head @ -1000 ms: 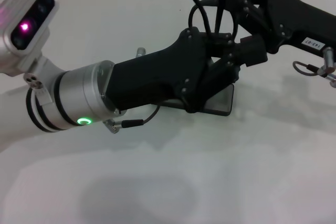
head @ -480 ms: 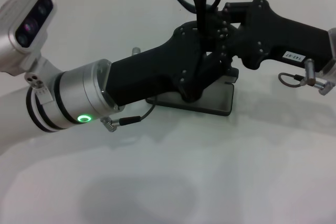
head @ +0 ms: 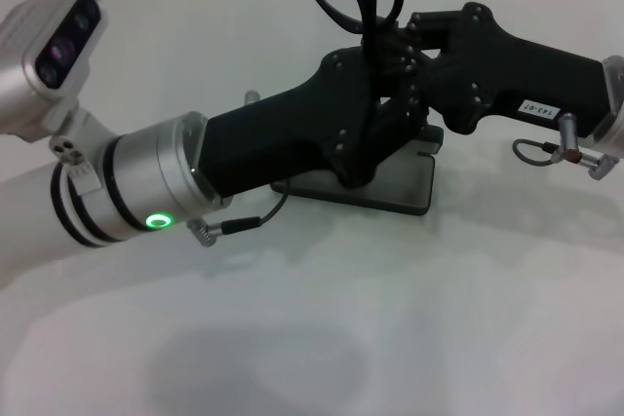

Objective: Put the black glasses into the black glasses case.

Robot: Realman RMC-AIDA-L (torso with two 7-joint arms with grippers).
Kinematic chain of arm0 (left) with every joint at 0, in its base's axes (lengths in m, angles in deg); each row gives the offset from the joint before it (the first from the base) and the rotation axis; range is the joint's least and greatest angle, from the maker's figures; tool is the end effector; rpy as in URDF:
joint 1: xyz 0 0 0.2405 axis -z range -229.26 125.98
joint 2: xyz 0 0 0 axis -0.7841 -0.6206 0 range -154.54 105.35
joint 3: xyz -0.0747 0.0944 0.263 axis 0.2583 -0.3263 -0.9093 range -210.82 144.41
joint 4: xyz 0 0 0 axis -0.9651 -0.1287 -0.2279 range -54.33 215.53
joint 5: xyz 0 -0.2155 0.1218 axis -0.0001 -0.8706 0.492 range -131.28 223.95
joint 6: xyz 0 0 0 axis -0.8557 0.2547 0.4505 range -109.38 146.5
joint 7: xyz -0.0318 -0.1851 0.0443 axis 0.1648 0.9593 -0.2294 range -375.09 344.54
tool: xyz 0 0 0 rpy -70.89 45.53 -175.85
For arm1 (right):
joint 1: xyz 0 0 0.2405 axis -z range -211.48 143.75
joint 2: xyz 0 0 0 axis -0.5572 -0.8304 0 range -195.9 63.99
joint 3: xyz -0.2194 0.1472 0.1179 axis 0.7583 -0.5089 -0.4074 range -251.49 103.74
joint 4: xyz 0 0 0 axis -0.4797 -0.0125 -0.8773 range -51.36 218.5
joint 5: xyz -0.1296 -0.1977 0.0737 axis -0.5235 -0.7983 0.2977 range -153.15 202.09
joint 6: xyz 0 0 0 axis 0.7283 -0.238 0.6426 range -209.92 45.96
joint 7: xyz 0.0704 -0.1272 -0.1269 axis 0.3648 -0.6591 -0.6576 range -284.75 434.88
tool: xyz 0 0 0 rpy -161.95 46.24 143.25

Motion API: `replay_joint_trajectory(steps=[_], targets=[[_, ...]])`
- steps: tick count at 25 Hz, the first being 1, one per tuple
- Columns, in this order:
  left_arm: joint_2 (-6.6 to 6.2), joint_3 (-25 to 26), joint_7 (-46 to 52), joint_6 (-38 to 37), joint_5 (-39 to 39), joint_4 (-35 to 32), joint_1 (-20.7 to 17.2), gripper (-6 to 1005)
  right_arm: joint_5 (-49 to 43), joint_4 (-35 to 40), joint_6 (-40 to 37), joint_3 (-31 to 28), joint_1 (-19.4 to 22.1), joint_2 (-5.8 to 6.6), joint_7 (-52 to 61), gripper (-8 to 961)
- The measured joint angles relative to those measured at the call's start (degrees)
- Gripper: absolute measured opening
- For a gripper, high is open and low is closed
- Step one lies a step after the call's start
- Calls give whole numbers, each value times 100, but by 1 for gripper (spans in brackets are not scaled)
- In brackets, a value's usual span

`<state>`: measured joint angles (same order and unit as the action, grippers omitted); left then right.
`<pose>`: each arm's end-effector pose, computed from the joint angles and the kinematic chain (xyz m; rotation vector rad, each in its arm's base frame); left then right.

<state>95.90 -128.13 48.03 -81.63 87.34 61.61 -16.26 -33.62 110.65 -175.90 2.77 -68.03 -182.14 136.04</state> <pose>-0.1415 0.3379 -0.1072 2.5303 0.3782 1.6813 0.1650 0.3896 -0.0607 -2.6017 0.1446 1.4537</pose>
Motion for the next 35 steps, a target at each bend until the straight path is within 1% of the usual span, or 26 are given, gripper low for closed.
replay_joint_trajectory(steps=[4,7,9,11,13,14,15,16,18,19,20,21,22,25,27,30,35], targets=[[-18,-6,34,-24,48,2,-150,47,-1,-13,91,0,74,29,10,57],[-50,-6,32,-148,69,3,-396,47,-6,23,154,-15,209,66,64,57],[-109,10,9,-321,76,-3,-575,47,-14,114,224,-38,301,101,143,57],[-246,24,-34,-526,113,-45,-777,47,-129,351,362,-39,394,133,323,57],[-427,41,-72,-719,135,-75,-950,47,-564,914,688,-21,502,132,745,57],[-537,48,-86,-818,144,-77,-1040,47,-991,1377,947,-18,563,119,1116,57],[-590,52,-90,-866,139,-78,-1087,47,-1468,1872,1207,-14,623,105,1549,57],[-672,69,-102,-944,128,-79,-1167,47,-1854,2206,1364,-5,643,98,1916,57],[-766,175,-120,-1026,119,-73,-1284,48,-3448,3495,1756,55,644,78,3344,57],[-794,268,-128,-1045,139,-61,-1331,48,-3994,3860,1776,98,601,80,3857,57],[-816,379,-142,-1052,181,-45,-1377,48,-4713,4331,1780,179,520,73,4523,57],[-833,454,-167,-1054,225,-37,-1409,48,-4713,4331,1780,179,520,73,4523,57],[-850,517,-202,-1055,275,-31,-1442,48,-6072,5094,1609,450,222,71,5794,57],[-890,581,-320,-1066,469,-47,-1495,48,-7185,5443,1423,817,-157,62,6650,57],[-891,583,-459,-1149,808,-90,-1460,48,-7620,5450,1434,1152,-376,37,6874,57],[-838,587,-700,-1303,1305,-129,-1363,48,-7897,5312,1726,1598,-506,10,6907,57],[-813,618,-786,-1319,1385,-96,-1351,48,-8012,5039,2238,2122,-681,3,6907,57]])
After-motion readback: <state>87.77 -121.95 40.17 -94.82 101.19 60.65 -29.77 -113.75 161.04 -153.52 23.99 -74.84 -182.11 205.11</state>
